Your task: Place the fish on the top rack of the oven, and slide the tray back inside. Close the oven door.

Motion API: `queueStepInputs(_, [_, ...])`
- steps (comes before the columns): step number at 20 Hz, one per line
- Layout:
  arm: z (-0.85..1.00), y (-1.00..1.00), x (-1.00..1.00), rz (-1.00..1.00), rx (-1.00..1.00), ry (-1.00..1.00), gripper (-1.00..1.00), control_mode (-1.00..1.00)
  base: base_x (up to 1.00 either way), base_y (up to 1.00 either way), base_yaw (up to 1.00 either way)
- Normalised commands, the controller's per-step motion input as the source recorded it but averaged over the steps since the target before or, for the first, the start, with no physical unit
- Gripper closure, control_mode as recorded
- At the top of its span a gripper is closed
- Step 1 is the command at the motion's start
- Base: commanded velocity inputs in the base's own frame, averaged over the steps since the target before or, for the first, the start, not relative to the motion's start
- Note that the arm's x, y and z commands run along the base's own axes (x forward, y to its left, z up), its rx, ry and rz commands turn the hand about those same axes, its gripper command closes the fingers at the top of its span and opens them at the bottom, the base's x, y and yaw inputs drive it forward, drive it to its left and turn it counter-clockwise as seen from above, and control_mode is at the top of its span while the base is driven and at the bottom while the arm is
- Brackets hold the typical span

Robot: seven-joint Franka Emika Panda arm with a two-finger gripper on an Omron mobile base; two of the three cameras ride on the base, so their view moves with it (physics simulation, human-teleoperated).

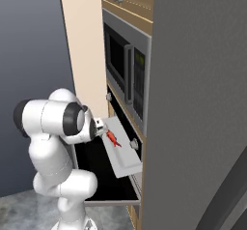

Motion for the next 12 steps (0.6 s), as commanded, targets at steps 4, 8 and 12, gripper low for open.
queueStepInputs(4, [-0.26,0.46,-0.20,0.00,0.00,-0.04,-1.00,-1.00,0.00,0.00,0.00])
queueStepInputs(8, [-0.18,0.41,-0.45,0.00,0.00,0.00,-1.00,-1.00,0.00,0.00,0.00])
queueStepInputs(12, [-0.11,0.09,-0.45,0.01,0.00,-0.01,-1.00,-1.00,0.00,0.00,0.00])
